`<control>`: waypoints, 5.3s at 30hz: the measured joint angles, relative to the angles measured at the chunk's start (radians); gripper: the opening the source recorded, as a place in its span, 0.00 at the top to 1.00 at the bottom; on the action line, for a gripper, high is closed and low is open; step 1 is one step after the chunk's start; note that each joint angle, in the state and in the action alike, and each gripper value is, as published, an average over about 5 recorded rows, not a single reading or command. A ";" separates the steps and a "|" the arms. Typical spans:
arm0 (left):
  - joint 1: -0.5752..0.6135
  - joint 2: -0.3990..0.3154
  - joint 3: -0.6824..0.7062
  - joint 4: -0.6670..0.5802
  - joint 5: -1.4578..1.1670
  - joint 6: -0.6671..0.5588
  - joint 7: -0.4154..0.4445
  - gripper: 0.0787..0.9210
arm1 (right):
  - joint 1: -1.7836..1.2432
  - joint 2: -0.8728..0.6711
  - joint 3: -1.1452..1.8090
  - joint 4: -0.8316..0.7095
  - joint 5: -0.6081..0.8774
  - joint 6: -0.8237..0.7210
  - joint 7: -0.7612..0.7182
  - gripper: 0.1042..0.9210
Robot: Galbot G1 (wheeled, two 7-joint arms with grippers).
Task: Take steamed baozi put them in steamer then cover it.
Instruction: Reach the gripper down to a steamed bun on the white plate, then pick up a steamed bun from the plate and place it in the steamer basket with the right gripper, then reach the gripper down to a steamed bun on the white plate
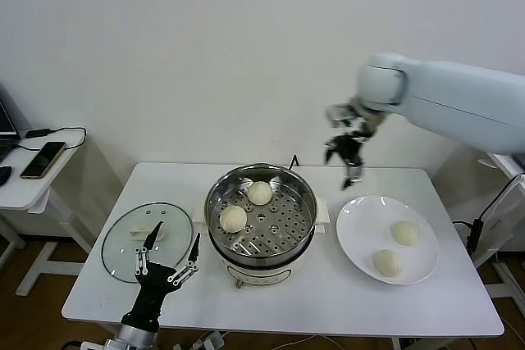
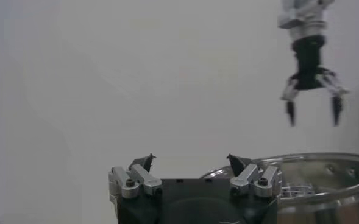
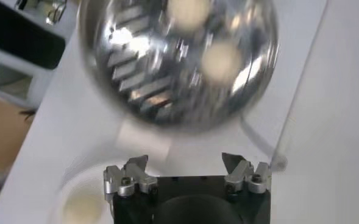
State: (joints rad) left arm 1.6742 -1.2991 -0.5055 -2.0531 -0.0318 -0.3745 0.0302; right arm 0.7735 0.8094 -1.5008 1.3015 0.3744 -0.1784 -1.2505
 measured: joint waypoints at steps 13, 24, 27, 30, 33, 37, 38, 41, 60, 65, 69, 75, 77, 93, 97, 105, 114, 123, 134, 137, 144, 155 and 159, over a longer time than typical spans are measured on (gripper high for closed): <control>0.003 -0.007 -0.011 0.009 0.002 -0.004 0.000 0.12 | -0.239 -0.151 0.073 -0.007 -0.118 0.040 0.021 0.12; 0.003 -0.012 -0.011 0.016 0.007 -0.005 -0.001 0.12 | -0.420 -0.166 0.151 -0.045 -0.170 0.048 0.082 0.12; 0.003 -0.012 -0.012 0.019 0.007 -0.006 -0.002 0.12 | -0.453 -0.164 0.167 -0.054 -0.179 0.049 0.098 0.12; 0.002 -0.012 -0.011 0.020 0.007 -0.007 -0.002 0.12 | -0.481 -0.162 0.181 -0.060 -0.187 0.049 0.113 0.12; 0.002 -0.013 -0.011 0.020 0.007 -0.008 -0.002 0.12 | -0.501 -0.161 0.190 -0.062 -0.194 0.049 0.126 0.12; 0.003 -0.013 -0.012 0.020 0.007 -0.009 -0.003 0.12 | -0.516 -0.164 0.198 -0.062 -0.201 0.050 0.137 0.16; 0.003 -0.013 -0.013 0.020 0.007 -0.009 -0.003 0.12 | -0.519 -0.165 0.199 -0.061 -0.202 0.049 0.138 0.18; 0.003 -0.013 -0.014 0.019 0.007 -0.009 -0.003 0.12 | -0.526 -0.170 0.205 -0.057 -0.205 0.049 0.142 0.24; -0.005 0.000 0.000 0.008 0.007 -0.007 -0.005 0.12 | -0.293 -0.123 0.149 -0.004 -0.190 0.129 0.065 0.33; -0.005 0.004 0.001 0.003 0.005 -0.007 -0.005 0.12 | -0.146 -0.046 0.117 0.026 -0.164 0.212 0.031 0.33; -0.003 0.007 0.000 0.003 0.004 -0.008 -0.005 0.12 | -0.045 0.024 0.105 0.061 -0.150 0.287 0.016 0.34; -0.001 0.009 0.003 0.001 0.003 -0.011 -0.006 0.12 | 0.043 0.122 0.093 0.146 -0.148 0.383 0.018 0.37; 0.000 0.009 0.004 -0.001 0.003 -0.011 -0.006 0.12 | 0.056 0.151 0.088 0.177 -0.152 0.408 0.024 0.38; -0.004 0.008 -0.003 0.002 -0.001 -0.017 -0.007 0.12 | -0.011 0.326 0.074 0.291 -0.327 0.593 0.099 0.37; -0.005 0.007 -0.003 0.003 -0.002 -0.017 -0.007 0.12 | -0.053 0.347 0.082 0.285 -0.385 0.635 0.114 0.37; -0.007 0.006 -0.009 0.005 -0.002 -0.015 -0.008 0.12 | -0.135 0.377 0.099 0.264 -0.474 0.690 0.134 0.36; -0.011 0.004 -0.007 0.017 -0.002 -0.014 -0.008 0.12 | -0.191 0.398 0.111 0.248 -0.528 0.716 0.145 0.32; -0.016 0.004 -0.004 0.025 -0.002 -0.015 -0.009 0.12 | -0.202 0.387 0.140 0.245 -0.547 0.722 0.148 0.13; -0.014 0.007 -0.007 0.019 0.000 -0.009 -0.009 0.12 | -0.157 0.268 0.255 0.186 -0.434 0.631 0.089 0.12; -0.012 0.006 -0.008 0.018 0.001 -0.009 -0.008 0.12 | -0.147 0.214 0.272 0.144 -0.377 0.572 0.071 0.12; -0.011 0.004 -0.007 0.017 0.002 -0.009 -0.008 0.12 | -0.155 0.084 0.283 0.009 -0.285 0.433 0.045 0.12; -0.005 0.002 -0.013 0.014 0.002 -0.009 -0.011 0.12 | -0.281 -0.053 0.303 -0.214 -0.265 0.317 0.043 0.12; -0.005 0.001 -0.016 0.014 0.002 -0.009 -0.011 0.12 | -0.345 -0.074 0.331 -0.281 -0.284 0.298 0.047 0.12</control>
State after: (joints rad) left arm 1.6697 -1.2982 -0.5214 -2.0389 -0.0294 -0.3834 0.0195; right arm 0.4285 0.7357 -1.1695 1.0207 0.0907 0.1197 -1.2035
